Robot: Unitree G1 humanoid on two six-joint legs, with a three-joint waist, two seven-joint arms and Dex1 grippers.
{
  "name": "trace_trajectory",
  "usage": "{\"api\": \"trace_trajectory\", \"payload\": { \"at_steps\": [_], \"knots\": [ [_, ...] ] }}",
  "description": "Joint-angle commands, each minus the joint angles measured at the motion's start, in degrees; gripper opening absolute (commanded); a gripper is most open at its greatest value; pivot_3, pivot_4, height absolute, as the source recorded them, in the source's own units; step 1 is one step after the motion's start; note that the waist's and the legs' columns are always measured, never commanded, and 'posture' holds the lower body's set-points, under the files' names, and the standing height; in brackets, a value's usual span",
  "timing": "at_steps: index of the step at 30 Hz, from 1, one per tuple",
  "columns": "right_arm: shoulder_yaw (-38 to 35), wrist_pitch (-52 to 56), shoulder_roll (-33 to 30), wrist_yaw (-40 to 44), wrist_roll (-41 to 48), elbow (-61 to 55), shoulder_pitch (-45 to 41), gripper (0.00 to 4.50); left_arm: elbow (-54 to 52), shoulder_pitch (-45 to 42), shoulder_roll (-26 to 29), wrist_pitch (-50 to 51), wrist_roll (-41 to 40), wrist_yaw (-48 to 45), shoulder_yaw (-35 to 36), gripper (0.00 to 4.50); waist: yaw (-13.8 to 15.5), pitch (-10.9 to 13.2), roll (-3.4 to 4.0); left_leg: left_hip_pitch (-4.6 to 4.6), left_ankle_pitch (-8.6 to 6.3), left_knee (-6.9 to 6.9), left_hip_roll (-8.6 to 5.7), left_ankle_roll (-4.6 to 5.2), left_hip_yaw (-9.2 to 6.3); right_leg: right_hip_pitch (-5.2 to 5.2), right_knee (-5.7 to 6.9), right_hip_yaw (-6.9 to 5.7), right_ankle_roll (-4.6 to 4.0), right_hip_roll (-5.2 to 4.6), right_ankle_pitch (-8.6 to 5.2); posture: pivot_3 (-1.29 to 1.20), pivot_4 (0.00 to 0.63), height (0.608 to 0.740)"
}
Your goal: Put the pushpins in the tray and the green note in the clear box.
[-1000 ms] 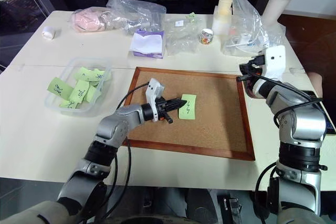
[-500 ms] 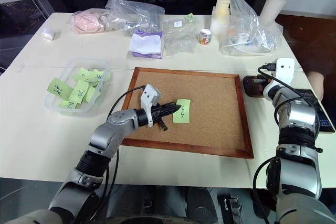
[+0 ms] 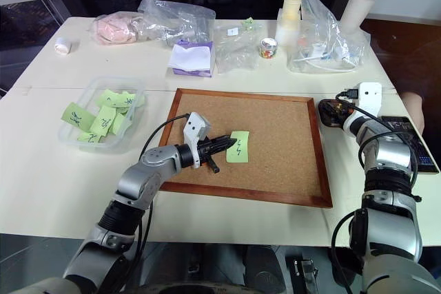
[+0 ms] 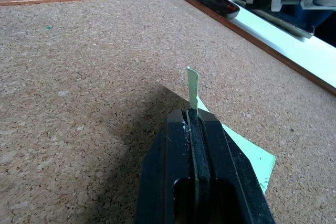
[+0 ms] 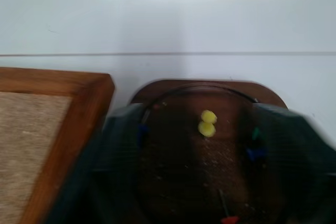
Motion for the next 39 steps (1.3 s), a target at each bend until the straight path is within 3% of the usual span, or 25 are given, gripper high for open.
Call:
{"api": "trace_trajectory", "payload": {
  "at_steps": [1,9,14,17,24,28,33,39],
  "knots": [
    [-1.56,2.57,-1.51,0.08,2.15,-8.62,0.22,4.45,-0.54,0.04,-0.39,-0.95,0.19,-0.13,-0.11,0.00,0.00,0.00,0.00,0.00,0.00,0.00,0.00,0.00,0.00,0.00,0.00,0.00,0.00,0.00,0.00,0.00,0.150,0.740],
    [-1.00,16.18,-0.15,0.83,8.59,-32.46,6.51,4.45,1.75,-0.25,-1.79,-3.98,3.00,2.00,-0.77,0.00,0.31,-0.02,0.02,0.00,-0.03,0.02,0.00,0.06,-0.03,0.02,0.01,-0.01,0.00,-0.01,0.00,0.00,0.150,0.740],
    [4.96,20.26,1.05,4.02,11.43,-47.28,12.18,4.45,5.87,-1.67,-2.32,-6.55,6.60,4.47,-0.91,0.00,0.19,-0.05,0.07,0.05,-0.15,0.04,-0.02,0.28,-0.08,0.06,0.06,-0.01,0.00,0.00,0.00,0.00,0.150,0.740],
    [5.51,21.52,2.06,3.20,12.35,-50.36,12.80,4.50,6.31,-2.51,-2.61,-6.78,6.05,4.56,0.48,1.03,0.16,-0.05,0.07,0.11,-0.11,0.05,-0.04,0.37,-0.08,0.08,0.15,0.00,0.03,0.00,0.03,0.00,0.150,0.740],
    [7.17,22.66,2.72,2.61,12.50,-53.45,14.43,4.50,0.34,-3.07,-2.64,-0.09,-2.00,3.80,6.66,4.46,0.03,-0.05,0.07,0.10,-0.10,0.04,-0.02,0.38,-0.14,0.08,0.16,0.00,0.03,0.03,0.03,0.00,0.150,0.740],
    [7.60,22.69,3.02,2.30,12.75,-53.11,14.07,4.50,-0.56,-3.22,-3.41,4.63,-4.95,4.76,8.37,4.46,0.13,-0.05,0.07,0.09,-0.10,0.04,-0.03,0.38,-0.13,0.08,0.15,0.00,0.04,0.00,0.03,0.00,0.150,0.740],
    [7.89,24.79,3.52,2.62,14.63,-53.32,12.83,4.50,2.82,-3.94,-3.26,5.37,-2.91,5.47,6.55,4.46,0.20,-0.04,0.07,0.08,-0.09,0.04,-0.06,0.38,-0.14,0.08,0.14,-0.01,0.04,0.00,0.03,0.00,0.150,0.740],
    [11.98,28.25,1.51,5.85,16.49,-59.45,18.05,4.50,2.40,-5.22,-3.36,11.54,-5.19,4.51,5.86,4.46,0.34,-0.05,0.06,0.08,-0.09,0.04,-0.06,0.38,-0.18,0.11,0.12,-0.03,0.03,0.01,0.03,0.00,0.150,0.740]
  ]
}}
